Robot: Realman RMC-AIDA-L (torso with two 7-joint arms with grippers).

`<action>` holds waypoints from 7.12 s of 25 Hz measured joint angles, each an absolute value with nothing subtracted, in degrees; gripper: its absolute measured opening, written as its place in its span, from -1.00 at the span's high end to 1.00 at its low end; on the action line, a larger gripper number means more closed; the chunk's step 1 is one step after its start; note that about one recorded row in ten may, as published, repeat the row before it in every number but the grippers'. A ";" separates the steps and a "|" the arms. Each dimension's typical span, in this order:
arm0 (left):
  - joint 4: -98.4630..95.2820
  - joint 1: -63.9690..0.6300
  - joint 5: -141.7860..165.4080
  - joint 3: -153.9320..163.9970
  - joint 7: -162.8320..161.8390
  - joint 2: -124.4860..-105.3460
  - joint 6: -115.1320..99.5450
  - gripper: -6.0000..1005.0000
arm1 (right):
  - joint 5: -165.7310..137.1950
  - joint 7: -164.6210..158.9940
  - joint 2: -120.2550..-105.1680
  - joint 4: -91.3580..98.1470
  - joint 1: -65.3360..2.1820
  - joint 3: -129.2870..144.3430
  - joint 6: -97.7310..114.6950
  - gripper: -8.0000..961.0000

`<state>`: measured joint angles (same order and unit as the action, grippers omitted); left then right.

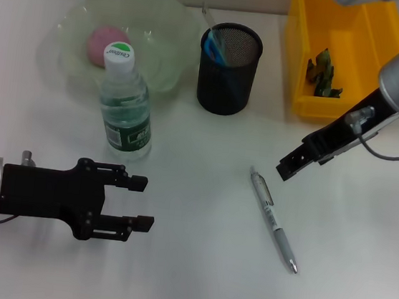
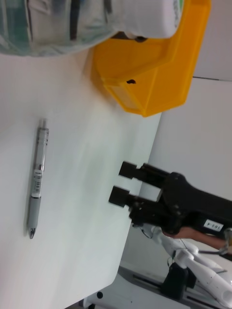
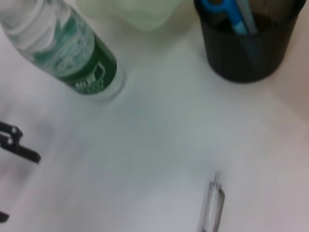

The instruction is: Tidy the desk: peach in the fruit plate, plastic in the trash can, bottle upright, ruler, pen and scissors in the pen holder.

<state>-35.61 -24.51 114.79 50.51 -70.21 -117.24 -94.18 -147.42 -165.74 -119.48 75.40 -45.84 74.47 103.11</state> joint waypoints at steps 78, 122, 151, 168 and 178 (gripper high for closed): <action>-35.77 -22.57 116.10 50.10 -68.38 -116.89 -95.88 -0.36 | -144.64 -169.45 -119.88 58.53 -47.72 100.37 76.14 0.04; -35.77 -21.50 115.63 50.01 -68.20 -116.80 -96.10 -0.36 | -114.25 -129.67 -119.45 82.14 -27.02 72.04 60.84 0.52; -35.86 -22.05 115.58 47.89 -68.49 -117.28 -96.86 -0.38 | -43.21 -57.29 -119.94 15.09 -45.41 75.30 53.21 0.34; -35.86 -22.58 115.57 45.68 -69.27 -117.04 -98.90 -0.44 | -53.07 -72.08 -117.54 30.46 -32.39 80.07 64.81 -0.19; -36.42 -23.02 115.43 44.15 -70.31 -116.90 -102.86 -0.48 | -87.99 -71.18 -115.54 36.10 -15.20 56.43 104.24 -0.62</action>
